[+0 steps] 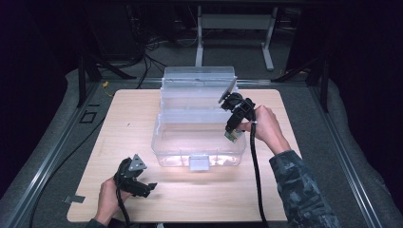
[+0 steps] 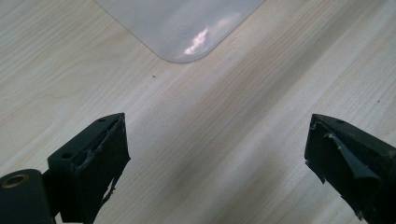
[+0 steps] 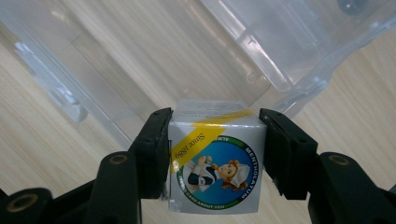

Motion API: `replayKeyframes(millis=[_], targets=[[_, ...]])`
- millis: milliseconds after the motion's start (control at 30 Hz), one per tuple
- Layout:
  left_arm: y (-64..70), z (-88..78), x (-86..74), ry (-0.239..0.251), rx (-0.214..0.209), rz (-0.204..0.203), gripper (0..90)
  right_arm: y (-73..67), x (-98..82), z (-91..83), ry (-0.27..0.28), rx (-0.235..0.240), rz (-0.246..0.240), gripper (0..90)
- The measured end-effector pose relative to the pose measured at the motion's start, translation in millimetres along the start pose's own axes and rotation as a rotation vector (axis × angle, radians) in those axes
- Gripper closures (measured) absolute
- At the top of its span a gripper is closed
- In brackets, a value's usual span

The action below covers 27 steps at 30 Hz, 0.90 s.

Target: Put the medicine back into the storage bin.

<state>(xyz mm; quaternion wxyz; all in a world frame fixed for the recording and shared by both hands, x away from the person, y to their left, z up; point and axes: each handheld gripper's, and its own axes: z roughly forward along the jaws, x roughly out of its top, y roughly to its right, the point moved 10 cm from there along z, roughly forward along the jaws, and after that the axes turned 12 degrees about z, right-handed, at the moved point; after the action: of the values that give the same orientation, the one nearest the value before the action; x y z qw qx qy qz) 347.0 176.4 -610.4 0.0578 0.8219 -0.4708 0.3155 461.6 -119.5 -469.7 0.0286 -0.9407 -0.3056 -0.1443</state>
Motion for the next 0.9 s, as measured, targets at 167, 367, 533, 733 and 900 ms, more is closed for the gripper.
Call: replayKeyframes(millis=[167,367,533,733,900], targets=[[0.3,0.7,-1.0,-0.008,-0.005,-0.003,6.1,0.1,-4.1,15.1,-0.032,0.004,0.006,46.3],[0.4,0.6,-0.9,-0.007,-0.004,-0.004,6.1,-4.1,-9.2,30.3,-0.072,0.011,-0.007,46.3],[1.2,1.1,-1.1,-0.014,-0.006,0.004,5.6,-4.9,-12.8,43.6,-0.109,-0.003,-0.031,46.2],[1.2,1.1,-1.1,-0.015,-0.007,0.002,5.6,-4.6,-18.3,52.6,-0.153,-0.023,-0.046,46.2],[1.7,1.6,-1.3,-0.019,-0.009,0.003,5.3,-3.5,-22.3,61.0,-0.178,-0.012,-0.051,46.2]])
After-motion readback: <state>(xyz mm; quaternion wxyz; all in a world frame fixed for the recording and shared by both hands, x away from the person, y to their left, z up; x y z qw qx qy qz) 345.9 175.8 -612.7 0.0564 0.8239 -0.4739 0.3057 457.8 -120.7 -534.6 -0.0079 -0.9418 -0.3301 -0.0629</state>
